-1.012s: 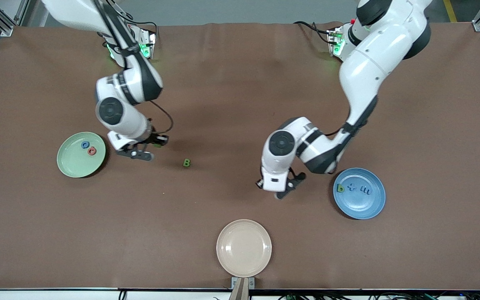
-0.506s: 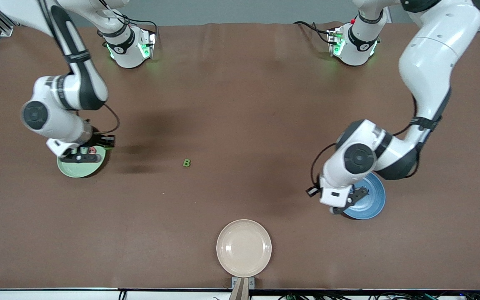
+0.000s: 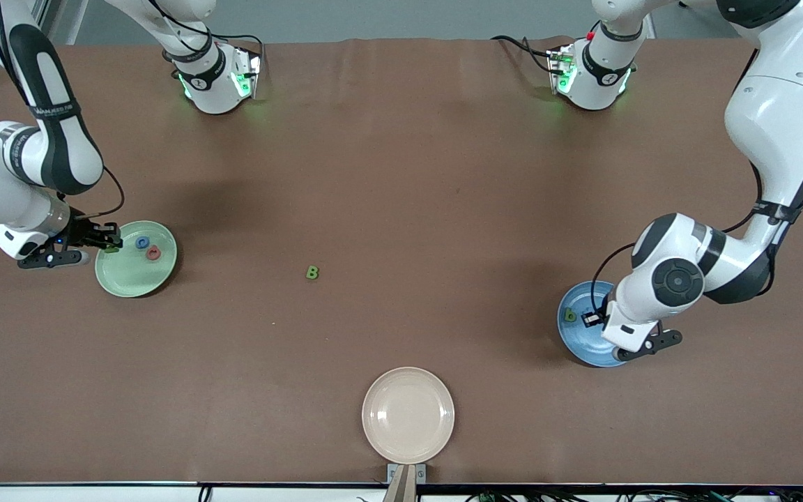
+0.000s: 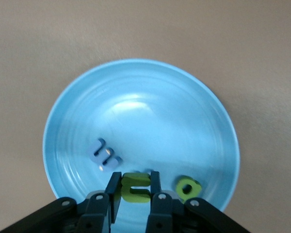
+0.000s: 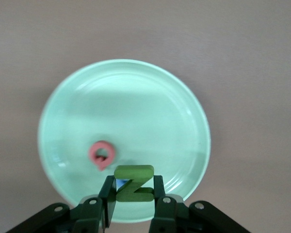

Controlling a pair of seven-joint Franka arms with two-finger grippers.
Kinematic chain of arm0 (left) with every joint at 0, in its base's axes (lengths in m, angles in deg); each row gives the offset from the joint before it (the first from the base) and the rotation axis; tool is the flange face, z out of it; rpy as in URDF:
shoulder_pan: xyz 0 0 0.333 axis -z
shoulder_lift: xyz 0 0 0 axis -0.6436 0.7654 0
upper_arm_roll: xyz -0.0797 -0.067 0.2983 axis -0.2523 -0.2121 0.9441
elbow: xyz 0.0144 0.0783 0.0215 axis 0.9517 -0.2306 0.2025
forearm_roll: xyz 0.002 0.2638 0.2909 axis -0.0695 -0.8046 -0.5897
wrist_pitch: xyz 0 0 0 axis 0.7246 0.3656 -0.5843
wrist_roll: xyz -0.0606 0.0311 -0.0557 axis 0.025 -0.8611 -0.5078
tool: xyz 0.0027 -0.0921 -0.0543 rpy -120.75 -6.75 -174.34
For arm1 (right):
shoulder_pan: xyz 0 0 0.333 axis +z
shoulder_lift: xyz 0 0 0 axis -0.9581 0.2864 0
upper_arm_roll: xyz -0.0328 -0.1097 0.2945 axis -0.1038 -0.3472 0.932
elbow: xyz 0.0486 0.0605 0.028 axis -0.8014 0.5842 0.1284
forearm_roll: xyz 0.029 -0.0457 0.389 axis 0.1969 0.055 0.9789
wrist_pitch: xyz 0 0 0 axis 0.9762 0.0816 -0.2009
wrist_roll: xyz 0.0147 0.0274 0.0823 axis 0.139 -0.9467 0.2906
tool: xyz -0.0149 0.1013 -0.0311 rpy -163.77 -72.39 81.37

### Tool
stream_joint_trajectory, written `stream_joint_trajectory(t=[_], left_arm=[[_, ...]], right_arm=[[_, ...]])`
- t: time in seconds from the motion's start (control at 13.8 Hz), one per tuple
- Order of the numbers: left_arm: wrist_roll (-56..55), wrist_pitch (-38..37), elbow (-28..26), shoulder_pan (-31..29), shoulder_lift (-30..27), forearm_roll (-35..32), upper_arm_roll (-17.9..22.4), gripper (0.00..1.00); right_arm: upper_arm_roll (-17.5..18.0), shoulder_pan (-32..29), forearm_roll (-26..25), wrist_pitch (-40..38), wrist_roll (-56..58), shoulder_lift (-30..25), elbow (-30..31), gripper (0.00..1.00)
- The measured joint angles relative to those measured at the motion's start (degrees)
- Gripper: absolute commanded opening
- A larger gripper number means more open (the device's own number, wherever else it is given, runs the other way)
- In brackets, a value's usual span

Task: Sort upper and lower case letters into plates
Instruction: 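Withdraw the left arm to rest while the right gripper reaches the B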

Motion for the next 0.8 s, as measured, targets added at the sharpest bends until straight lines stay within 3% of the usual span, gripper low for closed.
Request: stream_joint_trajectory(t=[0.07,0.14,0.22,0.58,0.8], left_arm=[[0.8,0.9,-0.3,-0.5,0.0,0.0,0.0,0.40],[1.6,1.6,-0.5,-0.6,0.1,-0.1,0.0,0.73],[2.0,1.9,-0.5,-0.6,0.1,-0.1,0.1,0.99],[2.2,2.3,-0.2,-1.6,-0.1,-0.2,-0.6,1.00],[2.2,2.0,0.4,-3.0,-0.8,-0.2,-4.6,1.00]], right_arm=[[0.0,-0.6,0.0,2.0,0.4,1.6,0.1,0.21],[0.0,-0.8,0.0,3.5,0.4,3.2,0.1,0.21],[0.1,-0.8,0.0,4.6,0.4,4.5,0.0,0.21],[0.4,-0.8,0.0,9.1,0.4,8.0,-0.5,0.24],[0.4,-0.8,0.0,9.1,0.4,8.6,-1.3,0.27]])
